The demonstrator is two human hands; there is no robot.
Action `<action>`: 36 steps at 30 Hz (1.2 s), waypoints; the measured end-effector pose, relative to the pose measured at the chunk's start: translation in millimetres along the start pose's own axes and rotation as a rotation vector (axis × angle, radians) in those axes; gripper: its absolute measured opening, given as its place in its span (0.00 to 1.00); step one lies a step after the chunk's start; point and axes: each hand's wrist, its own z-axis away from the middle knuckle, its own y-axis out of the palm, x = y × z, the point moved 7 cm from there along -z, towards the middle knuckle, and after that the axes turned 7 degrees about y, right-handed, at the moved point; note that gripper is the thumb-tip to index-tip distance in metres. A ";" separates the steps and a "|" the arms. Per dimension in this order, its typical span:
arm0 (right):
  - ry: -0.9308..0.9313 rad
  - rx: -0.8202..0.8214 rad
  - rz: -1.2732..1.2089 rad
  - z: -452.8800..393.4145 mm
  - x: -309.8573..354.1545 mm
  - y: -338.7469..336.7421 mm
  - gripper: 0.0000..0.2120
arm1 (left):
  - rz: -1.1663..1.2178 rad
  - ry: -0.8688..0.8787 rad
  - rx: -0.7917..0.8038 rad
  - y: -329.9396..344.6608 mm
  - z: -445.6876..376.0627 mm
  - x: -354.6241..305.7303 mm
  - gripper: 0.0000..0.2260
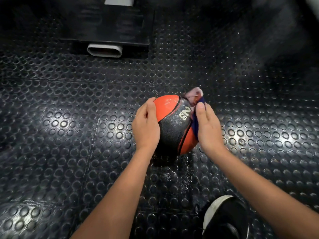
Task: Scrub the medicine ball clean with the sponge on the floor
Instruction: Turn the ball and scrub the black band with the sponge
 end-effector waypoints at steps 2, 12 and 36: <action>0.118 -0.030 -0.064 -2.5 -23.2 -2.8 0.22 | 0.005 0.041 0.027 0.2 2.5 0.0 0.16; 0.404 0.016 -0.178 -31.6 -47.5 -18.2 0.23 | -0.002 0.030 0.048 6.1 -3.8 -1.5 0.16; 0.454 0.256 -0.150 -16.9 -33.2 -10.3 0.16 | 0.002 0.029 0.071 4.6 -1.2 -4.2 0.15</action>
